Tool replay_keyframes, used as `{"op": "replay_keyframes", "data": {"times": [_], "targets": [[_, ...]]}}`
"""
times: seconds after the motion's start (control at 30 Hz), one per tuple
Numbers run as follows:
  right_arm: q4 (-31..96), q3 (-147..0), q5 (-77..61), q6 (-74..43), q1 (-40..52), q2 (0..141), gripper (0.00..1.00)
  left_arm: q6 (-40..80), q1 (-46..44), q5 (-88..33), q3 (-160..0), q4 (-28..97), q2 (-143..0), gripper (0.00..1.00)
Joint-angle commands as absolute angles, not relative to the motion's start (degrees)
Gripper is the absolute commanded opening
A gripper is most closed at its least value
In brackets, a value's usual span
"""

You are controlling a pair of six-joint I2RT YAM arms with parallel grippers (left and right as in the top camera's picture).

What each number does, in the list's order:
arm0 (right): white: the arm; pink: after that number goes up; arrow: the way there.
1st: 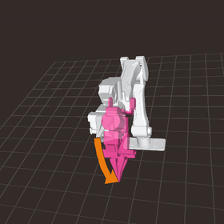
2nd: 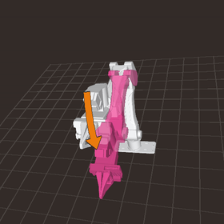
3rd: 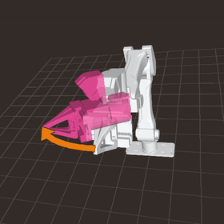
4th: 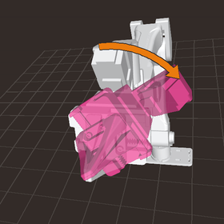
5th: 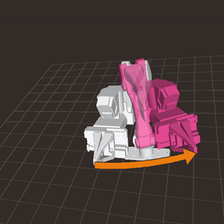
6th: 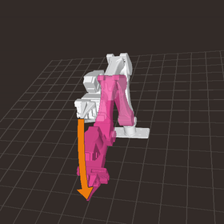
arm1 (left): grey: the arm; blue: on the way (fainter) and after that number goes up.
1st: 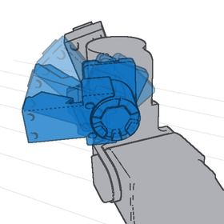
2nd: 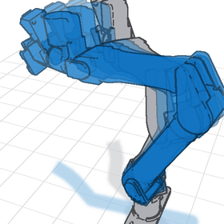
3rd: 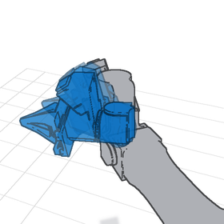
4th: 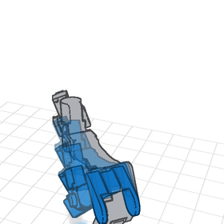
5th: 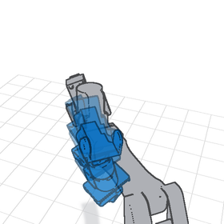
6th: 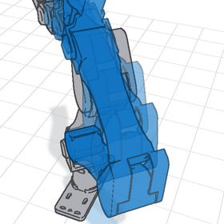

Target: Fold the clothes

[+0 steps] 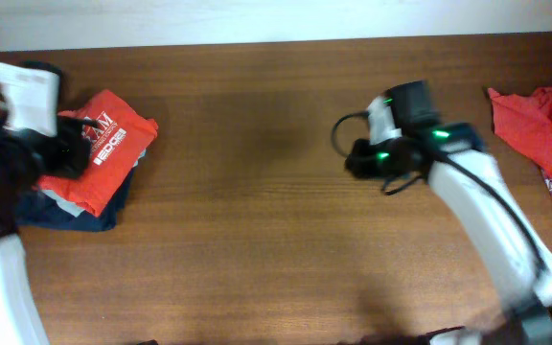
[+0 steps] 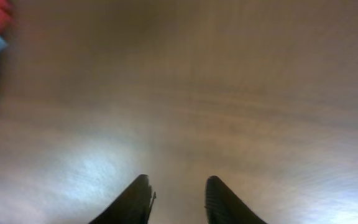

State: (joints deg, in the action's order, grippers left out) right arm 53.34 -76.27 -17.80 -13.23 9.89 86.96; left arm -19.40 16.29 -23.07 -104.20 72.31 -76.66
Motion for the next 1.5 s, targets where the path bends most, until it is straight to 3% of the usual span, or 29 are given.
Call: {"op": "replay_keyframes", "data": {"times": [0.0, 0.07, 0.13, 0.17, 0.2, 1.0, 1.23, 1.47], "targets": [[53.17, -80.01, -17.28, -5.93, 5.93, 75.29, 0.41, -16.10, 9.52, -13.41, -103.57, 75.35, -74.63, 0.71], [54.02, -79.99, -17.23, -4.67, 4.10, 70.76, 0.49, -11.73, 6.94, -10.37, -103.55, 77.95, -73.73, 0.79], [55.61, -79.99, -17.21, -4.67, 2.57, 66.87, 0.69, -11.57, 4.93, -9.50, -103.55, 81.19, -73.47, 0.92], [56.66, -79.99, -17.08, -4.69, 1.91, 65.23, 0.87, -11.57, 4.38, -9.54, -103.53, 82.43, -73.47, 0.99], [57.19, -79.99, -17.08, -4.69, 1.65, 64.47, 0.99, -11.57, 4.12, -9.54, -103.44, 83.20, -73.58, 0.99], [66.70, -79.99, -14.66, -4.71, 1.85, 65.98, 0.99, -11.57, 3.95, -13.02, -102.26, 82.81, -73.97, 0.99], [51.27, -74.89, -11.20, -4.69, 1.85, 56.95, 0.99, -11.57, 3.95, -13.02, -102.26, 82.81, -73.97, 0.99], [42.13, -53.84, -1.65, -4.69, 1.78, 38.04, 0.99, -11.57, 3.95, -13.02, -102.26, 82.81, -73.97, 0.99]]}}
